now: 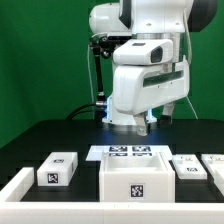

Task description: Assemble cabinet

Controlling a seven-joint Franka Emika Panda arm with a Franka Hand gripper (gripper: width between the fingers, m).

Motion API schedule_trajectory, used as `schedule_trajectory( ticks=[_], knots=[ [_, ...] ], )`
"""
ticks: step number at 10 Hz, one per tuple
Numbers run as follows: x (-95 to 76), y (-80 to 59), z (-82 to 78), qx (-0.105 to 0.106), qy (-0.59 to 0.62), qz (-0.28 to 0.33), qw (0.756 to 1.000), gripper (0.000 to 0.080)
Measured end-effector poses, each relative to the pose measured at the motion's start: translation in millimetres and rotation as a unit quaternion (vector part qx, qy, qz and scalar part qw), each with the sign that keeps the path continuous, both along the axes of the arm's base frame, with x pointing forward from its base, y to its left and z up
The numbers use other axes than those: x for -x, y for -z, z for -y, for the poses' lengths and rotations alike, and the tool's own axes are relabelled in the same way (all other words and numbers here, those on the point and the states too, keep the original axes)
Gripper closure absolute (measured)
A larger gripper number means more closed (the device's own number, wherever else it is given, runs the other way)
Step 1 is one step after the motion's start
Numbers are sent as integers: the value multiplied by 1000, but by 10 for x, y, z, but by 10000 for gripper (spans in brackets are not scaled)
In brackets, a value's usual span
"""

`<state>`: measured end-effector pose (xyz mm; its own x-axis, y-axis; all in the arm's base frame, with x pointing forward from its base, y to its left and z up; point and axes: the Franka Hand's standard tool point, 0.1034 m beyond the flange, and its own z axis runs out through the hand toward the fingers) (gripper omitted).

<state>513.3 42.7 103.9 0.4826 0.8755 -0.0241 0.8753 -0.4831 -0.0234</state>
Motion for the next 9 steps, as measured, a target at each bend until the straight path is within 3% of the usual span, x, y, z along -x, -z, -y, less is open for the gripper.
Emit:
schedule_trajectory(
  ticks=[5, 8, 9],
  knots=[
    [64, 81, 6, -4, -174, 13, 985, 150],
    [210, 270, 83, 0, -320, 1, 947, 150],
    [209, 267, 81, 0, -314, 1, 949, 150]
  ],
)
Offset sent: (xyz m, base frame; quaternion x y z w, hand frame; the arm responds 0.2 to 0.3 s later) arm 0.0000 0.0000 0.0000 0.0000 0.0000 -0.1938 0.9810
